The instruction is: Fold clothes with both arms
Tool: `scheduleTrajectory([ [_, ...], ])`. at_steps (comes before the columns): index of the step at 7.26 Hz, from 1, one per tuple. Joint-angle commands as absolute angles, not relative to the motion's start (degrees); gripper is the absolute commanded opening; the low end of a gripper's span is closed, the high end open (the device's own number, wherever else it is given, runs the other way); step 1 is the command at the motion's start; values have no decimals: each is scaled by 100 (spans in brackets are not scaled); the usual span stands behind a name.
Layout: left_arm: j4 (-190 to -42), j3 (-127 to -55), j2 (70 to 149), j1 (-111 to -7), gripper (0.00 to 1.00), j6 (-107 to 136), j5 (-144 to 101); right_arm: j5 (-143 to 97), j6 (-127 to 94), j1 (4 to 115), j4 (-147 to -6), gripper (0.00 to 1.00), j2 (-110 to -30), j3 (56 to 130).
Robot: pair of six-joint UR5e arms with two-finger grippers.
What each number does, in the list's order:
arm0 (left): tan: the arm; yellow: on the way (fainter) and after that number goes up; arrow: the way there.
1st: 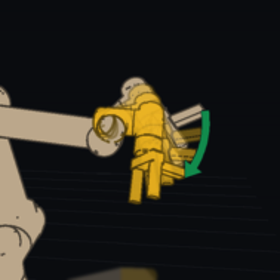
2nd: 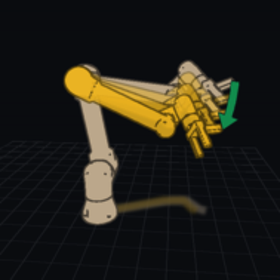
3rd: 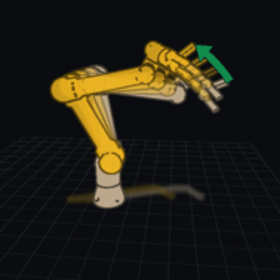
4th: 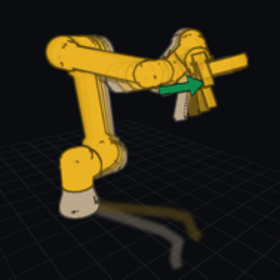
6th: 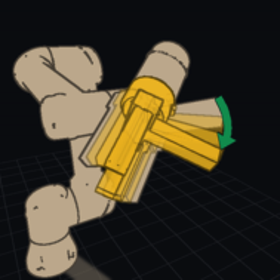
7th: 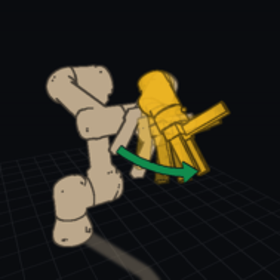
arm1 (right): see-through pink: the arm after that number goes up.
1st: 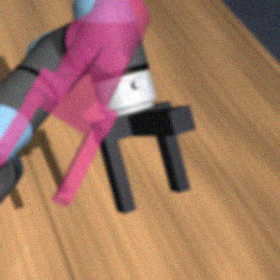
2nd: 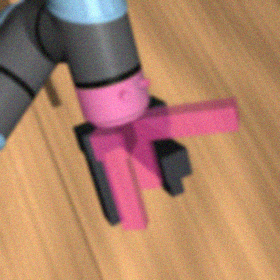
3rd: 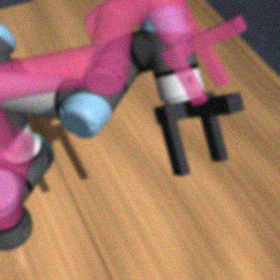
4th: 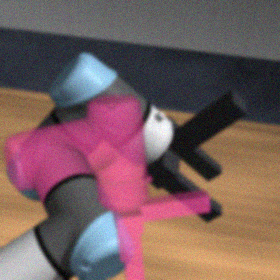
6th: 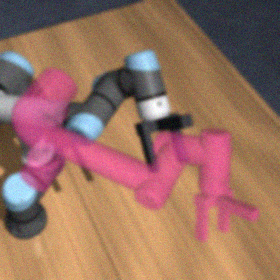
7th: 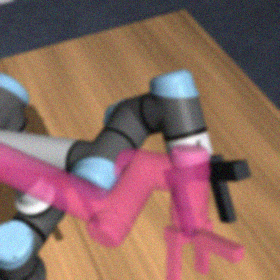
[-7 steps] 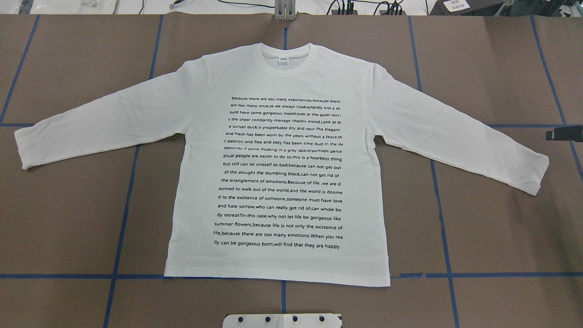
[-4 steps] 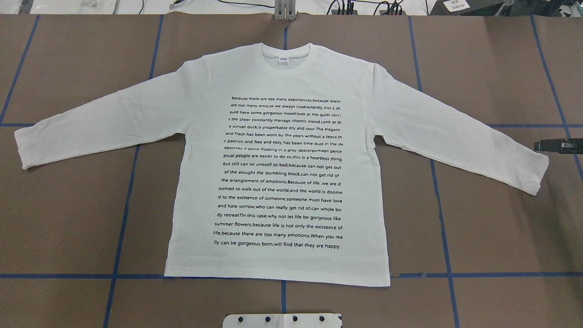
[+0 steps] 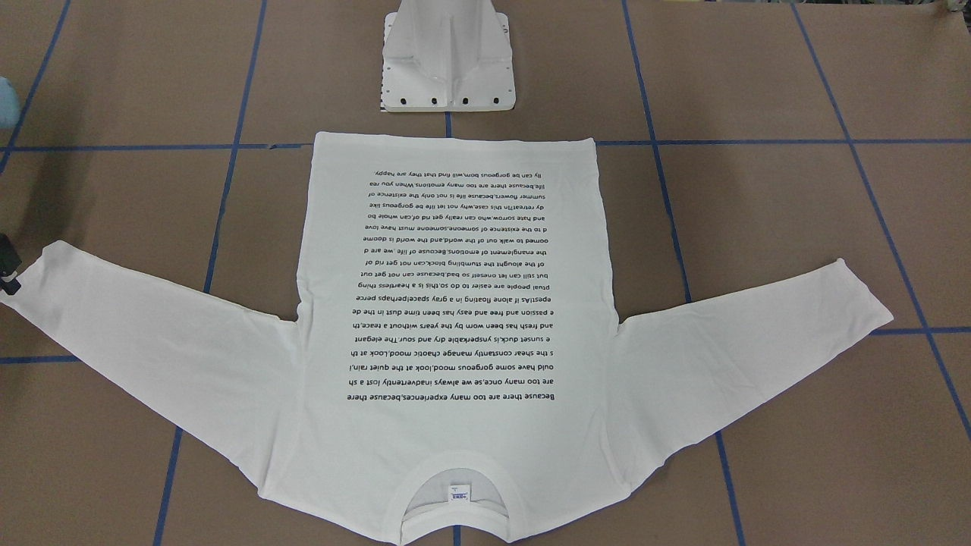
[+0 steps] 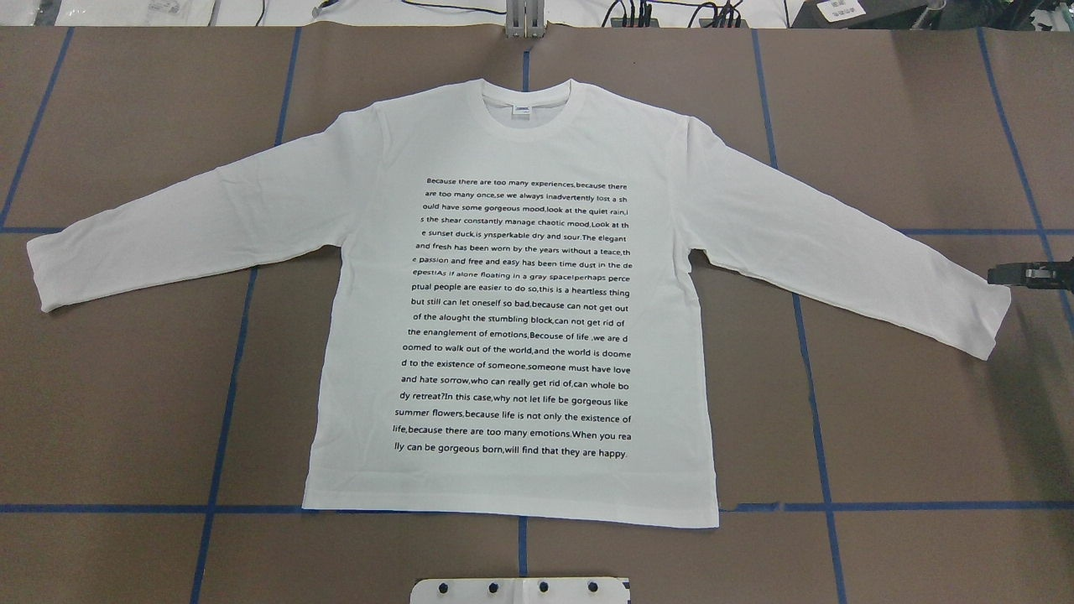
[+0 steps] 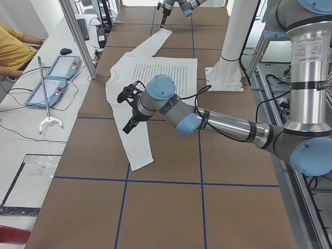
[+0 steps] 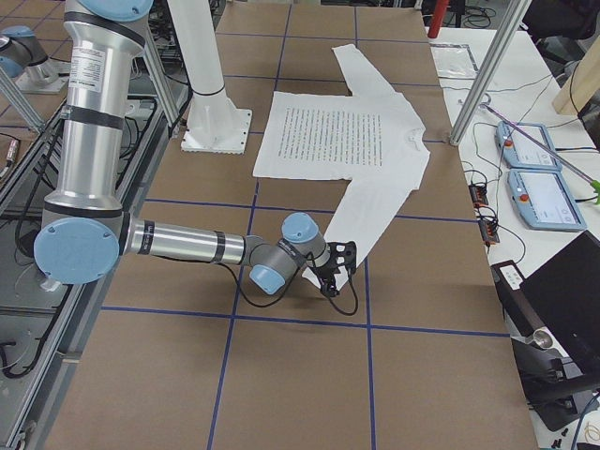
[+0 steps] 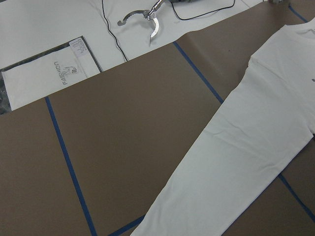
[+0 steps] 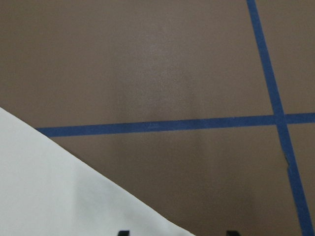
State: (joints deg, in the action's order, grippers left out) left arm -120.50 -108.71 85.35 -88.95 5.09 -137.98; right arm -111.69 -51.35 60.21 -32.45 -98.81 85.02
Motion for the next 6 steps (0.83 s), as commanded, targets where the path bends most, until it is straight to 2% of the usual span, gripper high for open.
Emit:
scheduleTrajectory([
  [1,-12050,-10872,8534,-8895,100,501,-13799,-11118,-5150,5907,-3243,72,-9809,8368],
  [6,-12050,-10872,8534,-8895,100,501,-13799,-11004,-5159,5695,-3243,66,-9809,8323],
])
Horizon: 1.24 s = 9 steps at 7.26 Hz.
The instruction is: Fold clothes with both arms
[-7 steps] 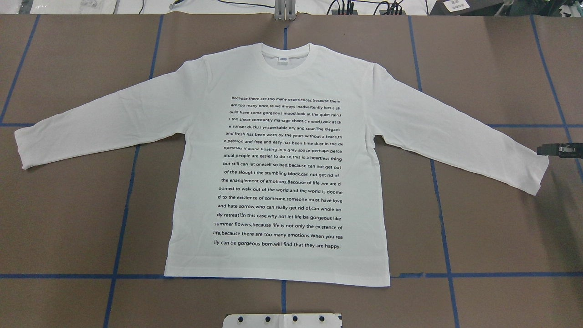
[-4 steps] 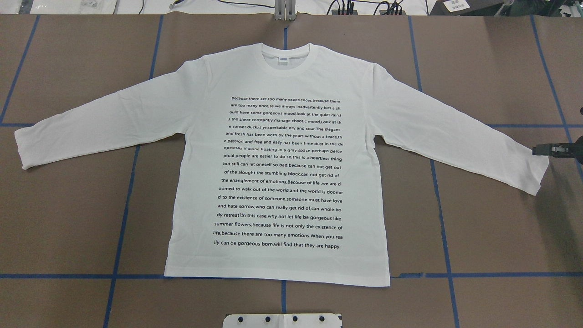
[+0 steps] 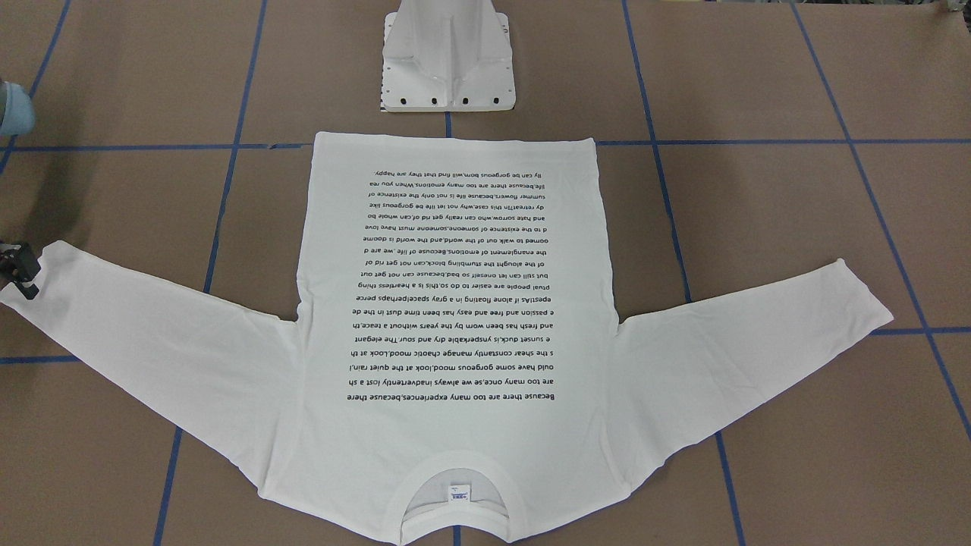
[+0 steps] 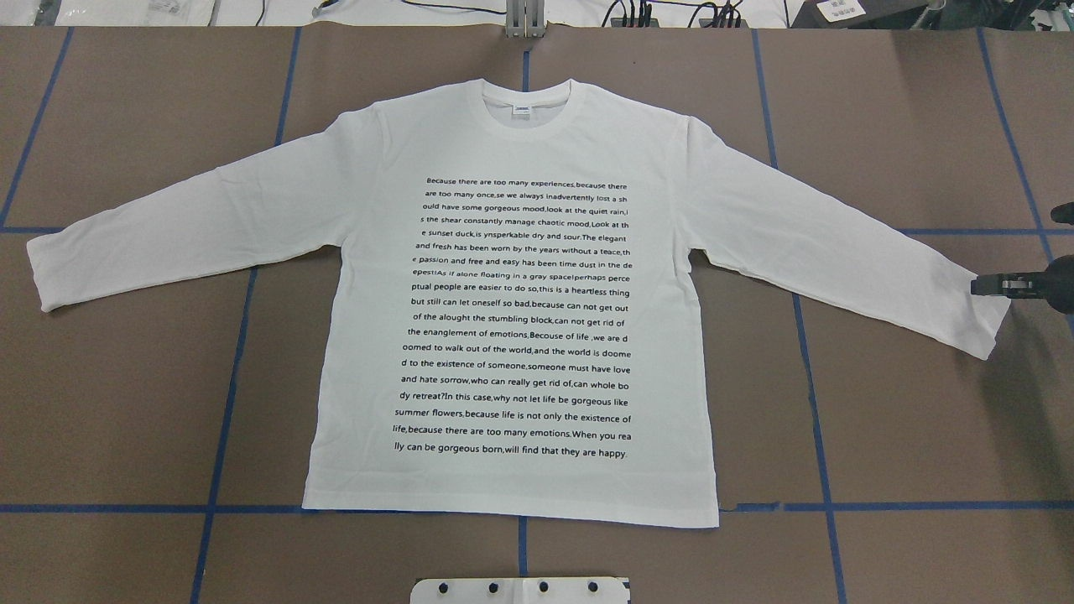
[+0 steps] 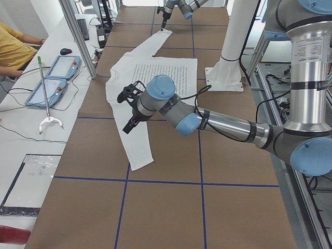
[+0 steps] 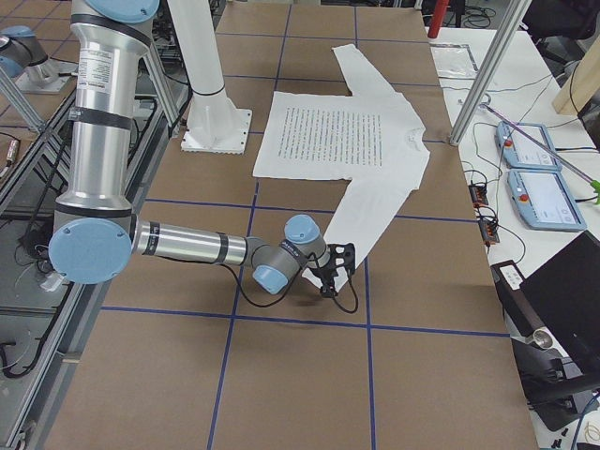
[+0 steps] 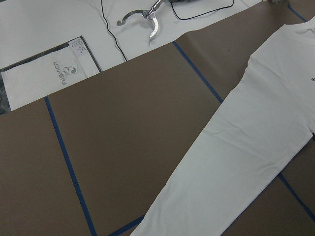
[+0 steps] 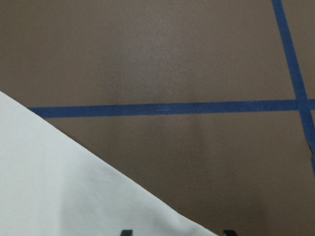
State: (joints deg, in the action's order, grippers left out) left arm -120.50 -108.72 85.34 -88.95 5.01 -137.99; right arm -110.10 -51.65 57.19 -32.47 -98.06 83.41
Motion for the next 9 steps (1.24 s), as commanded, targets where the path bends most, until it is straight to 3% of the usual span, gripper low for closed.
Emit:
scheduleTrajectory([
  [1,-12050,-10863,8534,-8895,100,501,-13790,-11004,-5159,5695,-3243,64,-9809,8323],
  [6,-12050,-10863,8534,-8895,100,501,-13799,-10995,-5159,5695,-3243,61,-9817,8218],
  [7,-12050,-10872,8534,-8895,100,501,-13799,-11004,-5159,5695,-3243,46,-9809,8218],
  [8,-12050,-10863,8534,-8895,100,501,-13799,-11004,-5159,5687,-3243,10,-9809,8226],
  [9,-12050,-10863,8534,-8895,100,501,-13799,-11004,-5159,5695,-3243,0,-9809,8305],
])
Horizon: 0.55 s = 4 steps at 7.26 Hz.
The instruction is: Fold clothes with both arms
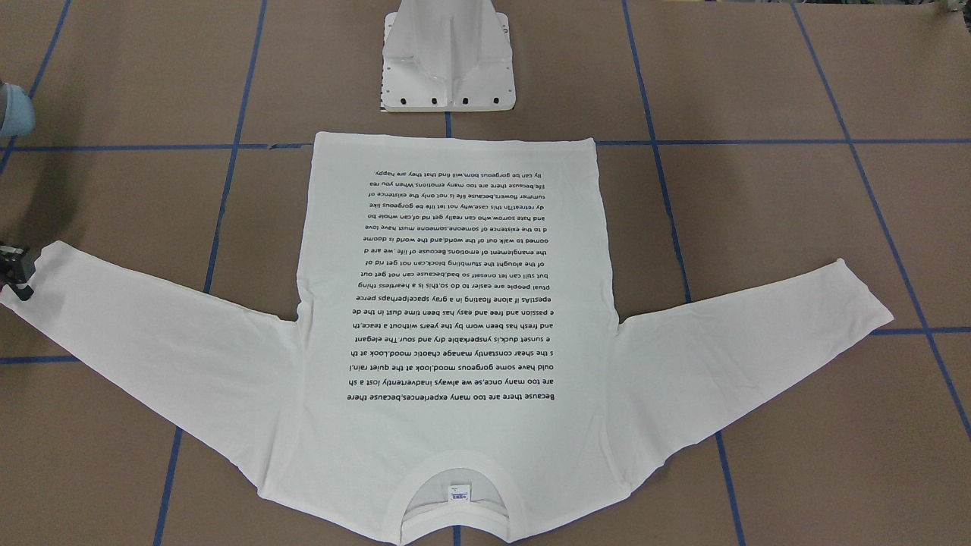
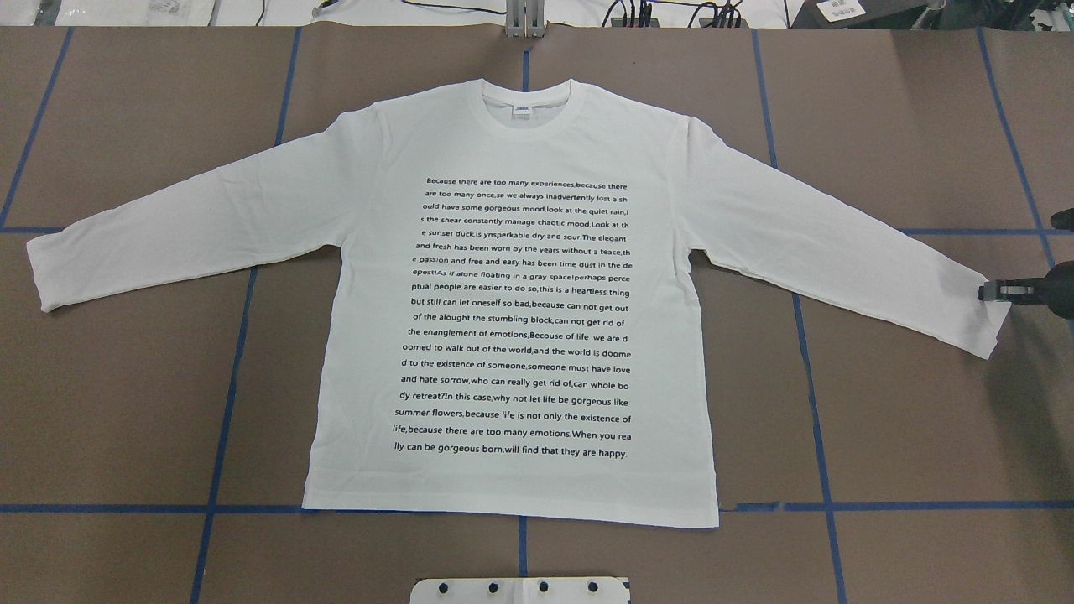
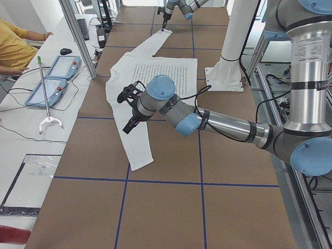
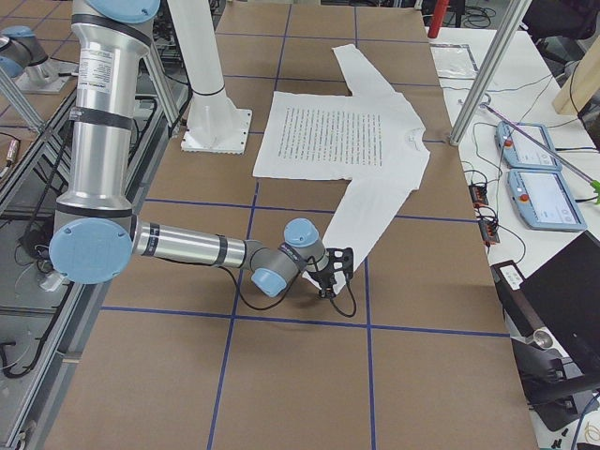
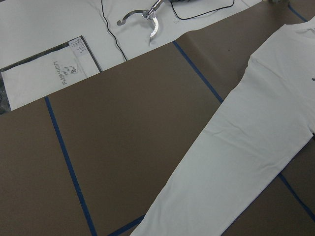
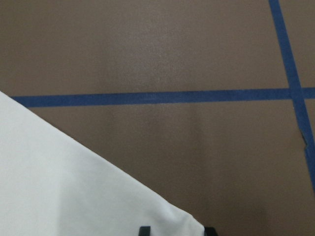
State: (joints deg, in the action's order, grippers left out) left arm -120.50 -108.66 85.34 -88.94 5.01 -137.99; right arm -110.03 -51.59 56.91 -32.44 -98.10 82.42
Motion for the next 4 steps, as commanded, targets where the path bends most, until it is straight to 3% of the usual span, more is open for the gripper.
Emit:
scheduleTrajectory([
  [1,-12050,-10863,8534,-8895,100,492,-13799,-11030,-5133,5704,-3243,0,-9809,8384],
  [4,-12050,-10846,8534,-8895,100,492,-13790,-11669,-5106,6272,-3924,0,-9818,9418],
])
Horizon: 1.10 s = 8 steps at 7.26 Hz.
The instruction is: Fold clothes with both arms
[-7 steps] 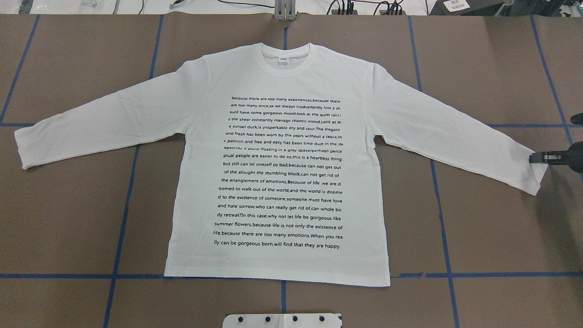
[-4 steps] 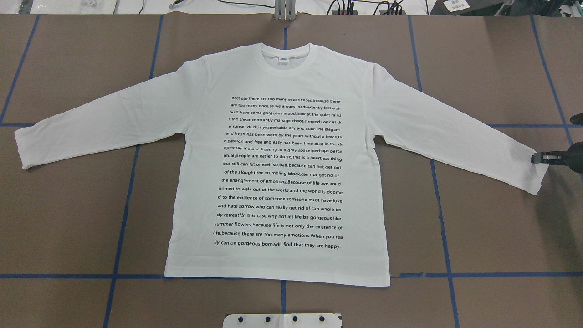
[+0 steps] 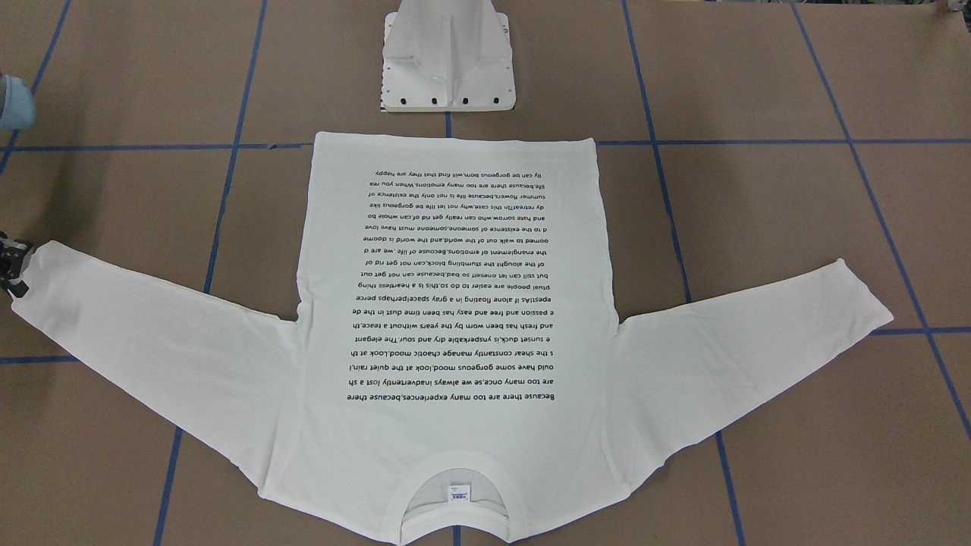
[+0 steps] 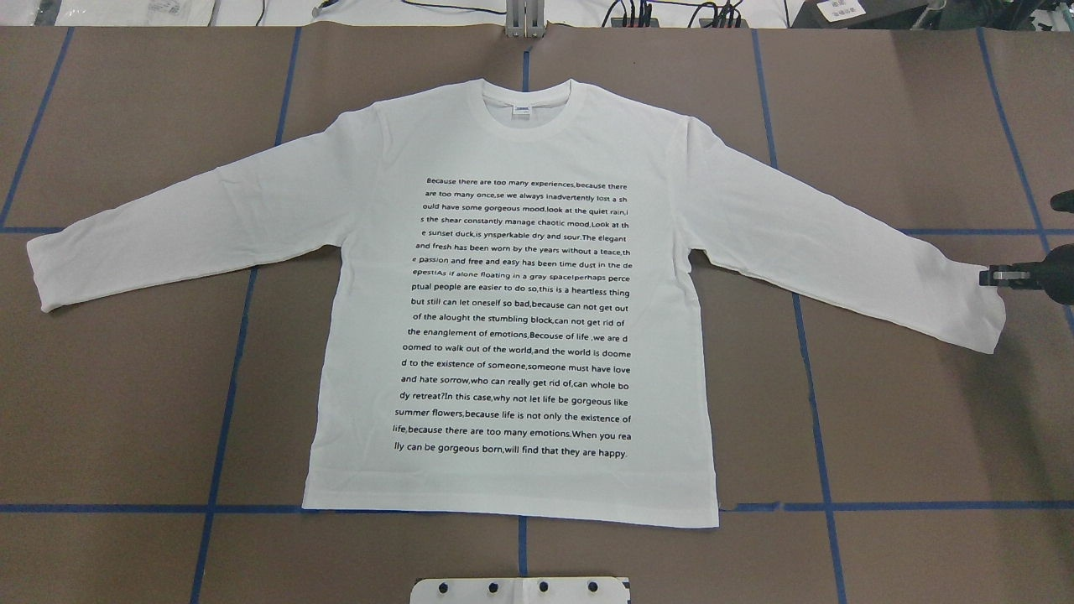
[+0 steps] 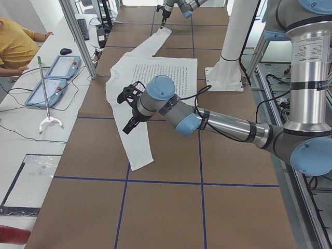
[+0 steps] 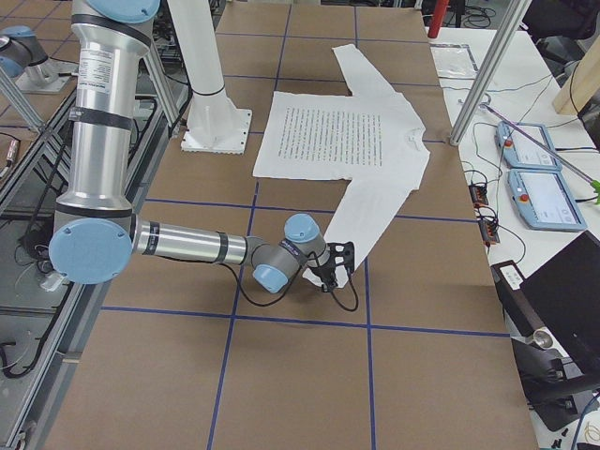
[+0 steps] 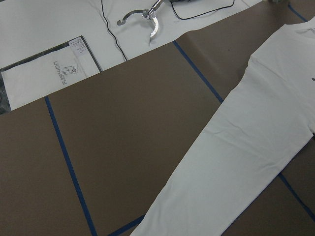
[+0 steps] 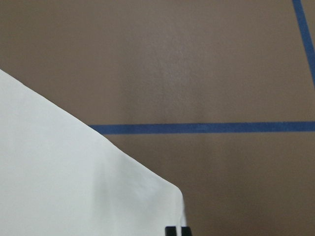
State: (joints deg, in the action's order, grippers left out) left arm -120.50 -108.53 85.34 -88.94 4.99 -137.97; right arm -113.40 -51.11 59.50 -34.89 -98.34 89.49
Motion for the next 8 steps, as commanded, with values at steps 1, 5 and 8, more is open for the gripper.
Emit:
scheduleTrajectory([
  [1,-12041,-10820,8525,-8895,100,483,-13781,-11724,-5089,6380,-4868,0,-9791,10144],
  [5,-11935,-10626,8525,-8895,100,554,-13781,-11620,-5150,6443,-10288,0,-6735,11830],
  [8,-11936,-10635,8306,-8895,100,554,-13729,-11076,-5954,5610,-11250,0,-4656,11035],
])
